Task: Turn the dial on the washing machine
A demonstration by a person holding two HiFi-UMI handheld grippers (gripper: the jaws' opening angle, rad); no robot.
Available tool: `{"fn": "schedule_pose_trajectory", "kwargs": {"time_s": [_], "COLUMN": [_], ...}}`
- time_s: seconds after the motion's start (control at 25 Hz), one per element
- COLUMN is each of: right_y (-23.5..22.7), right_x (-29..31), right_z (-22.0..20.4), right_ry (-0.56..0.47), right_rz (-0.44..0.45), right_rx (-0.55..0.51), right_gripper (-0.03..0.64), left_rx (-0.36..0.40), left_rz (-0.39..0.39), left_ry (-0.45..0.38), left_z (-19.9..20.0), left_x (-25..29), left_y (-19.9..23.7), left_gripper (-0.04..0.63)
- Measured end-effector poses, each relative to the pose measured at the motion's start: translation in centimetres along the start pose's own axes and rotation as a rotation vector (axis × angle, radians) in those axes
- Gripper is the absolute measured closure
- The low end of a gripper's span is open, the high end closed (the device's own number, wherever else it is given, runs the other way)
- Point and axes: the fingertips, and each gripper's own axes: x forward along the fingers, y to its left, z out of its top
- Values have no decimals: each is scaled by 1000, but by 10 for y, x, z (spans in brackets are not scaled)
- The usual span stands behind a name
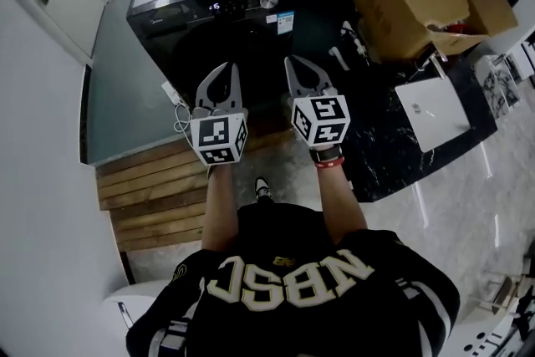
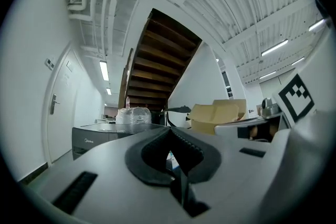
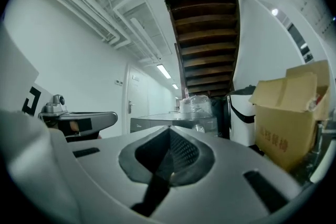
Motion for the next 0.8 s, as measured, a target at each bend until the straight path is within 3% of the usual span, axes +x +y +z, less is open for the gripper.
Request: {"fn": "schedule_pose_trajectory", "kwargs": {"time_s": [0.36, 0.8], "right_y": [-15, -61], "right_x": [94, 166], "right_z": [-13, -30], "right_ry": [40, 93], "right_rz": [-48, -64], "right_rx": [-52, -157], "right_gripper": [611, 603], "left_rx": [-57, -68], "left_rz": [-11, -69], "left_ry": [38, 80], "left_z": [-42, -75], "left_x": [67, 136], "left_y": [62, 65], "left_gripper": [583, 583]}}
